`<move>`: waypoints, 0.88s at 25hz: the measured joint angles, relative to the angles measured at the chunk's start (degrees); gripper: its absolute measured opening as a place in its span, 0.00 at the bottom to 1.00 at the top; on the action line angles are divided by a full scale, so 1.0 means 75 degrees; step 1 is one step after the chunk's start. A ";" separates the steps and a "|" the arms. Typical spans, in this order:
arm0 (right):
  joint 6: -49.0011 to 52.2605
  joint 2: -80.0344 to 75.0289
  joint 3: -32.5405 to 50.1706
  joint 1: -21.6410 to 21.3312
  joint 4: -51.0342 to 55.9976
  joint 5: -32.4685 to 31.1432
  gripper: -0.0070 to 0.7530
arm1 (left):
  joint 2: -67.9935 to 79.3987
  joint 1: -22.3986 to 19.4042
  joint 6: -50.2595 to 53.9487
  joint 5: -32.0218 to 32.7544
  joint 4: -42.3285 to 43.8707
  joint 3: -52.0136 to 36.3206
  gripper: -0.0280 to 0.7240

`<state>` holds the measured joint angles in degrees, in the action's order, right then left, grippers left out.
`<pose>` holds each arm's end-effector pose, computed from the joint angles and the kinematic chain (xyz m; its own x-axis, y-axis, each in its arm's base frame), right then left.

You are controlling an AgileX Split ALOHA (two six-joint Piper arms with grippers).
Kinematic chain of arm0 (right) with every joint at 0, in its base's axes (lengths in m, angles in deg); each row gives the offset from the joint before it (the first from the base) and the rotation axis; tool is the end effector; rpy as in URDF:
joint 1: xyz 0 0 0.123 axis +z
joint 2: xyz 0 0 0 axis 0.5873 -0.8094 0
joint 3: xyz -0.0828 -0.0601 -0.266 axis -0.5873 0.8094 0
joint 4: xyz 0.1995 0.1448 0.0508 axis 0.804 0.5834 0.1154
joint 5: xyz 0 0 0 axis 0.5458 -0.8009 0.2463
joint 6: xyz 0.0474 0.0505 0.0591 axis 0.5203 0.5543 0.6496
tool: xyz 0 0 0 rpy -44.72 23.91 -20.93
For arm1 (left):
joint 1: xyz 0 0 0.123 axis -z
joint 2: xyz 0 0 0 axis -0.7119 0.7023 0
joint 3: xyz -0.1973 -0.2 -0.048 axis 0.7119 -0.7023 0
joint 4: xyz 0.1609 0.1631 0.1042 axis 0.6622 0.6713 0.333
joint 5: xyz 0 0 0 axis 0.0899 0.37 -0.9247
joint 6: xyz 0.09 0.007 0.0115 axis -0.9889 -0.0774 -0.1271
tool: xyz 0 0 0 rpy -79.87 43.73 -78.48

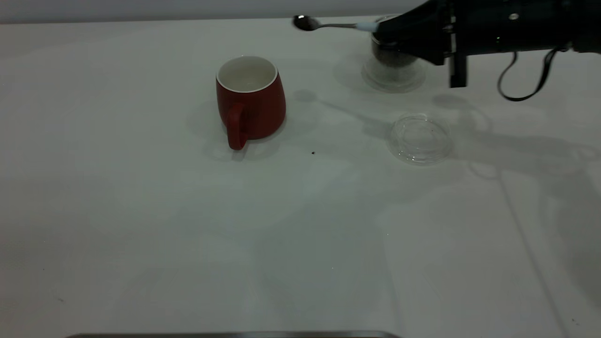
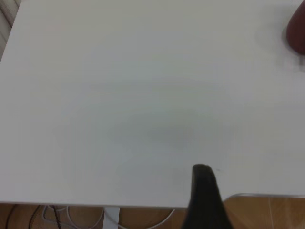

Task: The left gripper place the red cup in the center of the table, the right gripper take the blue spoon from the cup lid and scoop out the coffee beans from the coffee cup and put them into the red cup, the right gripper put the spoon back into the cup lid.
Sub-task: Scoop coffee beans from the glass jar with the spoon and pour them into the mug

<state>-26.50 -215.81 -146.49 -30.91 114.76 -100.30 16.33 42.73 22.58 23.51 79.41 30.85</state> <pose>0.3953 0.1165 0.0389 -0.9657 0.2528 -0.0601 0.0206 0.3049 0.9522 -0.0095 0.0006 0.2673 -0.5155 -0.0120 -0.8568 -0.0499 0.9986 0.0160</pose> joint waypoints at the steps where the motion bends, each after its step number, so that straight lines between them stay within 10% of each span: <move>1: 0.0006 0.0000 0.0000 0.0110 0.0003 -0.0008 0.14 | 0.0000 0.0000 0.0000 0.0000 0.0000 0.0000 0.82; 22: -0.0795 0.0000 -0.0305 0.1082 0.0034 0.1080 0.14 | 0.0000 0.0000 0.0006 0.0000 -0.0007 0.0000 0.82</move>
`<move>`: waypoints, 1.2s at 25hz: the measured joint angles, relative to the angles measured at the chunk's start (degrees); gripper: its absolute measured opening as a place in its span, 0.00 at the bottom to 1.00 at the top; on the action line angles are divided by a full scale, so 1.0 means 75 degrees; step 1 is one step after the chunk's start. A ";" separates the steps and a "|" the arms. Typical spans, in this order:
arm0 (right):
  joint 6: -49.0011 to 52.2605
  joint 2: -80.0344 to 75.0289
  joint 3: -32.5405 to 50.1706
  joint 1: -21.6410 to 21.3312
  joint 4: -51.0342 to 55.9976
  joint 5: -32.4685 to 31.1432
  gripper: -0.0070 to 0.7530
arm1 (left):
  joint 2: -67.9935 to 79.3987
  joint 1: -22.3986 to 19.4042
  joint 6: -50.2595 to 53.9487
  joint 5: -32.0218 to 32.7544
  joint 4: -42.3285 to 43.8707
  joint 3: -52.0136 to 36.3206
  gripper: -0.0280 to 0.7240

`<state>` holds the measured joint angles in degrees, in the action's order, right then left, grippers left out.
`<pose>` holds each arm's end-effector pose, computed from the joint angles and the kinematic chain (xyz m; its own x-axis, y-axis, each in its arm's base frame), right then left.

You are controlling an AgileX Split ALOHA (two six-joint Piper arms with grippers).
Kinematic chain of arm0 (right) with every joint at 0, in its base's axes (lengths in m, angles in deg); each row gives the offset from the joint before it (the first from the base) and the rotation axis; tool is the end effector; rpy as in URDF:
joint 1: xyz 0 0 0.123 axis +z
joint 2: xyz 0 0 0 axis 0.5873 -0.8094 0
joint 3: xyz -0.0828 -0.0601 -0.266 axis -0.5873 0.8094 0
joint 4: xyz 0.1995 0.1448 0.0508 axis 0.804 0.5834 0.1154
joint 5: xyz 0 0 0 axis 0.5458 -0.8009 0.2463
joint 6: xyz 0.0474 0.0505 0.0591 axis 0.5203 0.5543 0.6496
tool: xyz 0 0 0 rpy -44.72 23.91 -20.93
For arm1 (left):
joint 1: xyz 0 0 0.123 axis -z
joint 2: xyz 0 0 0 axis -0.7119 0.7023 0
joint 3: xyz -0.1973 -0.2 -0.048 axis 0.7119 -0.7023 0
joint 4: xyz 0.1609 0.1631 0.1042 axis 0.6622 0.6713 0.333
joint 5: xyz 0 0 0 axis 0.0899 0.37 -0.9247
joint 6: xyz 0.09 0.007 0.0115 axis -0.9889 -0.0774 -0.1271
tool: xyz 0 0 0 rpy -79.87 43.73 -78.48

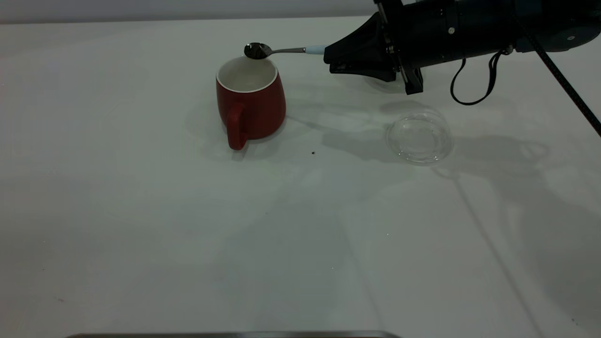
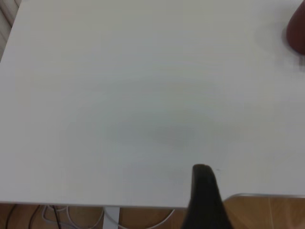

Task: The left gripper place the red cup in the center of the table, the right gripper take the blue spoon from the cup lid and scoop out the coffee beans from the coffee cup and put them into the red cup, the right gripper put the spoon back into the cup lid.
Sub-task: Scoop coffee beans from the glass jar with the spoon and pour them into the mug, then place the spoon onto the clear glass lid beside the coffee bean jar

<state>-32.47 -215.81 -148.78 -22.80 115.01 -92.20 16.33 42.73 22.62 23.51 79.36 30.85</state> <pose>0.3903 0.1684 0.0356 -0.9689 0.1292 -0.2109 -0.1373 0.4287 0.8930 -0.0095 0.0005 0.2673 -0.5154 -0.0131 -0.8568 -0.0497 0.9987 0.0147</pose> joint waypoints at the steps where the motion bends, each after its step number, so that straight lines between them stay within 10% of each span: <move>1: -0.0161 0.0000 0.0000 0.0027 0.0000 0.0056 0.14 | 0.0000 0.0000 0.0000 0.0000 0.0000 0.0000 0.82; 18: -0.4697 0.0000 0.0000 0.0081 0.0007 0.0559 0.14 | 0.0000 0.0000 0.0046 0.0000 0.0000 0.0000 0.82; 30: -0.0015 0.0900 0.0777 -0.0563 -0.0320 -0.0289 0.14 | 0.0000 0.0000 0.0046 0.0000 0.0000 0.0000 0.82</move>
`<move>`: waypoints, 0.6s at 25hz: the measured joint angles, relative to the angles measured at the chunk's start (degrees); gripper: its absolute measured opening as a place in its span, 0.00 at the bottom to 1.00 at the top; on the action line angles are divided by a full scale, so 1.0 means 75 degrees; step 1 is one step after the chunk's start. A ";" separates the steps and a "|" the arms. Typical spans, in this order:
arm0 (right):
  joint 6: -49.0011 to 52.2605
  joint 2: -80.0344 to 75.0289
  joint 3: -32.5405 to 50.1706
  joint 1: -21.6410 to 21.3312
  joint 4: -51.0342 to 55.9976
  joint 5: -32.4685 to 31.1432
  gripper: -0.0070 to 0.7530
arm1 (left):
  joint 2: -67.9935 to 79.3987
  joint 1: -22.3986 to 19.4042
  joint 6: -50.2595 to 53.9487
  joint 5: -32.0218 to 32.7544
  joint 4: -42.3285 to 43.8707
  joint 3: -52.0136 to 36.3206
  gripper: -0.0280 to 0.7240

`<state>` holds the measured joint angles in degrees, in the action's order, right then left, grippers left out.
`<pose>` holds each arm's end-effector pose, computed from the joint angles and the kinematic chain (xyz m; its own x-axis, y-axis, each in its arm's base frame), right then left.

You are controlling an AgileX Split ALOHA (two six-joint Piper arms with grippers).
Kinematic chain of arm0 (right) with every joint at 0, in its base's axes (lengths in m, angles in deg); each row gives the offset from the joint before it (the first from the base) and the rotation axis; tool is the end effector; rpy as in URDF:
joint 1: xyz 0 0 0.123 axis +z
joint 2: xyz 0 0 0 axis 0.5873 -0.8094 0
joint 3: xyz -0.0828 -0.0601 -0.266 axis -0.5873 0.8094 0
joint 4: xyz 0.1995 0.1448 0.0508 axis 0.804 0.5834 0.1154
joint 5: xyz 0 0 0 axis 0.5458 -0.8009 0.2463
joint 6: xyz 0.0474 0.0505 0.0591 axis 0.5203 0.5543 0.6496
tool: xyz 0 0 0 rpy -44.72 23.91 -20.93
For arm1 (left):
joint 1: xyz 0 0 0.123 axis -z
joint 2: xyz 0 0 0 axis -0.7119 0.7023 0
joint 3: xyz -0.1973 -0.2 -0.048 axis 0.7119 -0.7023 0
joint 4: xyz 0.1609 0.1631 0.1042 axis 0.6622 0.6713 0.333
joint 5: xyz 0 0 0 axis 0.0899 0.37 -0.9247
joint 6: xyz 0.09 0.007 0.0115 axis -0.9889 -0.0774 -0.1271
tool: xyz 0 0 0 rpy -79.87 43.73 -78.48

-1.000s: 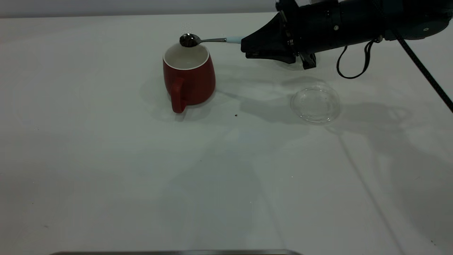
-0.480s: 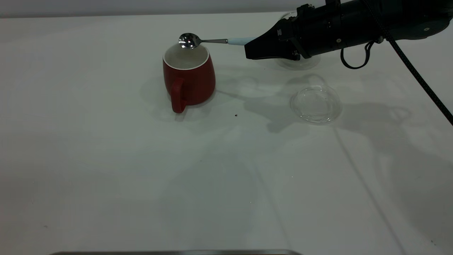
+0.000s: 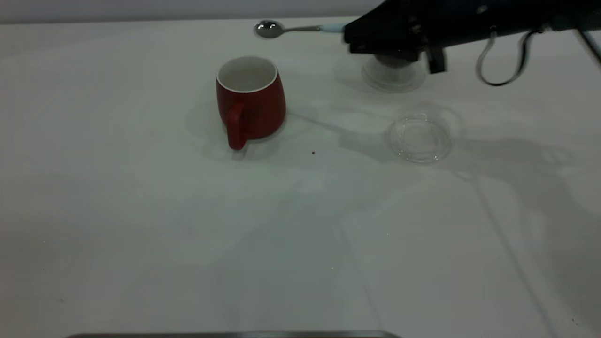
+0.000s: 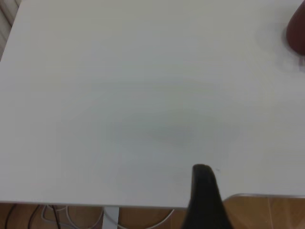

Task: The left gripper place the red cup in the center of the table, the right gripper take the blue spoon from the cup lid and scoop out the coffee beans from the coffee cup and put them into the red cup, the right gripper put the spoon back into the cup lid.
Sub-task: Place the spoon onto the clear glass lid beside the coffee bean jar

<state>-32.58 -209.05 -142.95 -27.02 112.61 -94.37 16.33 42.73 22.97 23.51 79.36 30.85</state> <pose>0.3814 0.1384 0.0666 -0.9617 0.1498 -0.2297 -0.1490 0.4178 0.8962 -0.0095 0.0005 0.2673 -0.5151 -0.0192 -0.8569 -0.0529 0.9986 0.0094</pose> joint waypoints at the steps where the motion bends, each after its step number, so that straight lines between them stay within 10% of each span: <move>1: 0.0215 0.0144 0.0233 -0.0138 0.0000 -0.0066 0.14 | 0.0000 0.0000 0.0000 0.0000 0.0000 0.0000 0.82; 15: -0.0943 0.0772 0.3950 -0.2748 0.0477 -0.0352 0.14 | 0.0000 0.0000 0.0000 0.0000 0.0000 0.0000 0.82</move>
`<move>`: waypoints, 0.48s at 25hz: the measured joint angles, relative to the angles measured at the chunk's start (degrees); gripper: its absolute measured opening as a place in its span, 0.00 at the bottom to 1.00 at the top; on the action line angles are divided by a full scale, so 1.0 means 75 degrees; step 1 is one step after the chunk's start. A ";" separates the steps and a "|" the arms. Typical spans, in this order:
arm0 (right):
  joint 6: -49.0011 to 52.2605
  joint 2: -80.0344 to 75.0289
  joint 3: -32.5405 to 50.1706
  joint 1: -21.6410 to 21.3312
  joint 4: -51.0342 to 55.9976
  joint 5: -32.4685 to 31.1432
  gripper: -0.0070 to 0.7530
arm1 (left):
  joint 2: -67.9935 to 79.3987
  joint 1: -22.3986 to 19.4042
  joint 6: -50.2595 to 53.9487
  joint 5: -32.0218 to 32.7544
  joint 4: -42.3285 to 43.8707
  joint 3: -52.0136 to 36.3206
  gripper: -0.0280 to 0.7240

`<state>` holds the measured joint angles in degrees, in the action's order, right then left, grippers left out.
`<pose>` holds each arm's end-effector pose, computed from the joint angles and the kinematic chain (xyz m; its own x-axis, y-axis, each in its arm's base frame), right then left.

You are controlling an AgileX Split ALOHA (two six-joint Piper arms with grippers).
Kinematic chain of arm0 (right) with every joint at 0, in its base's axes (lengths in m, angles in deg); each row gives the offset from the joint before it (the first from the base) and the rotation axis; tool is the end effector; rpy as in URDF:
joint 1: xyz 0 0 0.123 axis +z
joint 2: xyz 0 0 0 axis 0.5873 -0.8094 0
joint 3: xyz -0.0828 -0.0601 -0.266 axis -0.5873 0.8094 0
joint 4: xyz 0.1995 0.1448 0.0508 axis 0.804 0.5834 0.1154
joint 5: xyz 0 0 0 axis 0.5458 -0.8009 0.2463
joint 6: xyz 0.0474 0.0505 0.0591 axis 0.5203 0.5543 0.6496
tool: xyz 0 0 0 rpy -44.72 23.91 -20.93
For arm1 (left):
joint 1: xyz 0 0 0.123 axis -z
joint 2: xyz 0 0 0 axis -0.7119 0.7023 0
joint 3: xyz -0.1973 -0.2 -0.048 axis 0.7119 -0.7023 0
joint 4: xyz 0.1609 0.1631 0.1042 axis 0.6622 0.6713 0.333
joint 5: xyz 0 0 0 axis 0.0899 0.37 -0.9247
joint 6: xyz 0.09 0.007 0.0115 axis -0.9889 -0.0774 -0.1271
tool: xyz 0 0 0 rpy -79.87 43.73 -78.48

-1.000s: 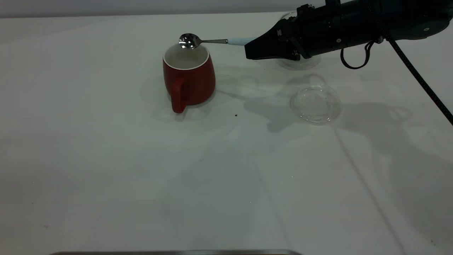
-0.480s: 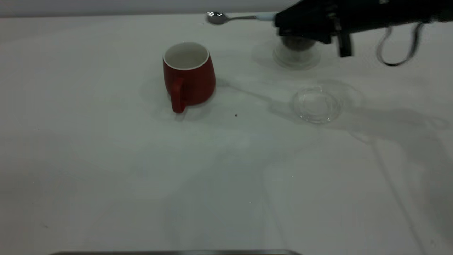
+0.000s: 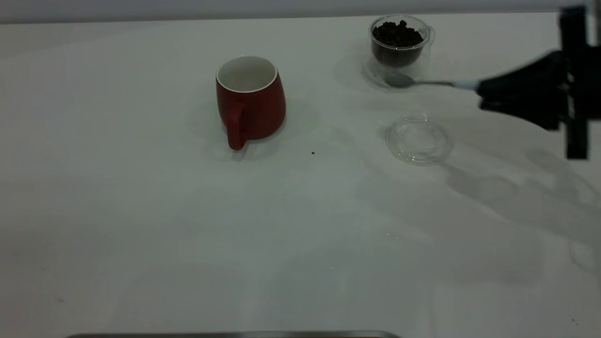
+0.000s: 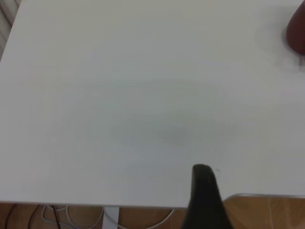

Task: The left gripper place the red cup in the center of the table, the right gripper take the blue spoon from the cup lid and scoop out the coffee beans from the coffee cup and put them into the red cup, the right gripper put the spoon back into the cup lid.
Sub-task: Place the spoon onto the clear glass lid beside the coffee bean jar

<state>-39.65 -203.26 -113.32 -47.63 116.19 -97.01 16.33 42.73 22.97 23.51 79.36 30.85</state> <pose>0.2817 0.0220 0.0397 -0.8750 0.4798 0.0645 0.2668 0.3667 0.8913 -0.0095 0.0005 0.2673 -0.5151 -0.0192 -0.8569 -0.0529 0.9986 0.0094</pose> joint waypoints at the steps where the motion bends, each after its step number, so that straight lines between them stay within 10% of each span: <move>1: -0.0110 0.0000 0.0145 -0.0165 0.0027 0.0000 0.14 | 0.0000 0.0000 0.0000 0.0000 0.0000 0.0000 0.82; 12: -0.0544 -0.0775 0.0255 -0.0679 0.0090 0.0343 0.14 | 0.0000 0.0000 -0.0054 0.0000 0.0000 0.0000 0.82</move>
<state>-43.73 -209.08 -111.41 -52.72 116.86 -94.43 16.33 42.73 22.56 23.51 79.36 30.85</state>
